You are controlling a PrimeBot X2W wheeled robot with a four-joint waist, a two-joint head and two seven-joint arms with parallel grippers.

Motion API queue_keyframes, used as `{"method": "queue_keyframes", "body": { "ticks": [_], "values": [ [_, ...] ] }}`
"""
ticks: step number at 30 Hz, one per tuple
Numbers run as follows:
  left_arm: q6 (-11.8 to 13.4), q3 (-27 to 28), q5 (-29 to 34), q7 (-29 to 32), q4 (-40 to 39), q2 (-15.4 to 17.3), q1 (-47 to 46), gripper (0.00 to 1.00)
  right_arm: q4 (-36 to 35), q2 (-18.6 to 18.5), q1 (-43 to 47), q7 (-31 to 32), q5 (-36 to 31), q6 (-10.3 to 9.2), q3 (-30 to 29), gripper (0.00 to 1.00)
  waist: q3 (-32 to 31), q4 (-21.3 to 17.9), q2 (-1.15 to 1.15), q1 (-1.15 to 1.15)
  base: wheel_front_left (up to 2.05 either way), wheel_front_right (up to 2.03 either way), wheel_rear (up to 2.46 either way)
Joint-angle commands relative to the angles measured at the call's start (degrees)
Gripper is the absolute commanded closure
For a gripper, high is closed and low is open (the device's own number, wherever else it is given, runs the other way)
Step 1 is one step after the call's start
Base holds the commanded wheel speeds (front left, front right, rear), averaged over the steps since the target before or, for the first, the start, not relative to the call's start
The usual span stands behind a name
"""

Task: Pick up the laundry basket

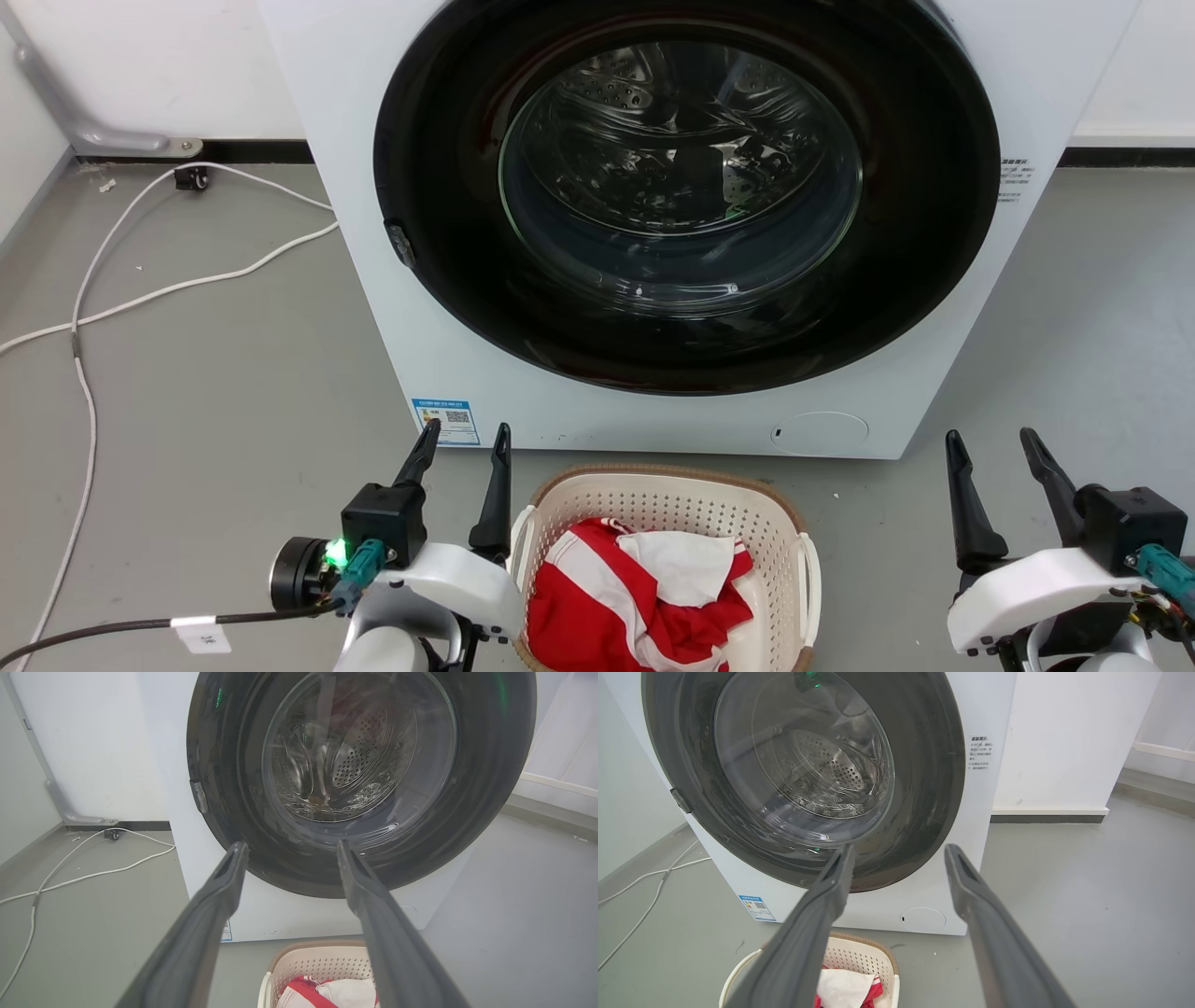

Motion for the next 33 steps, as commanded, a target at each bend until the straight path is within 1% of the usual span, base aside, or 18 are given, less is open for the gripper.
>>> {"method": "queue_keyframes", "body": {
  "ticks": [1,11,19,25,33],
  "values": [
    [0.36,-0.26,1.42,-0.57,0.08,0.08,-0.9,0.0,-0.57,0.1,0.38,-0.47,-1.29,0.07,0.03,0.0,0.03,0.05,0.0,0.0,0.0,0.0,0.0],
    [0.81,-0.82,4.55,-1.48,0.42,0.07,-0.98,0.0,-1.1,0.12,0.89,-0.81,-4.42,0.06,-0.24,0.0,0.19,0.26,0.0,0.0,0.0,0.0,0.0],
    [0.93,-1.07,5.77,-2.31,0.69,0.05,-1.09,0.0,-0.83,0.13,1.15,-1.68,-3.47,0.06,-0.78,0.0,0.2,0.41,0.0,0.0,0.0,0.0,0.0],
    [1.04,-1.0,4.71,-2.29,0.92,0.05,-1.01,0.0,-0.22,0.13,0.89,-1.93,-1.53,0.06,-1.16,0.0,0.26,0.46,0.0,0.0,0.0,0.0,0.0],
    [1.19,-0.98,4.17,-2.29,1.36,0.05,-1.35,0.0,0.55,0.13,-0.05,-2.27,-1.35,0.06,-1.2,0.0,0.51,0.58,0.0,0.0,0.0,0.0,0.0]
  ]
}}
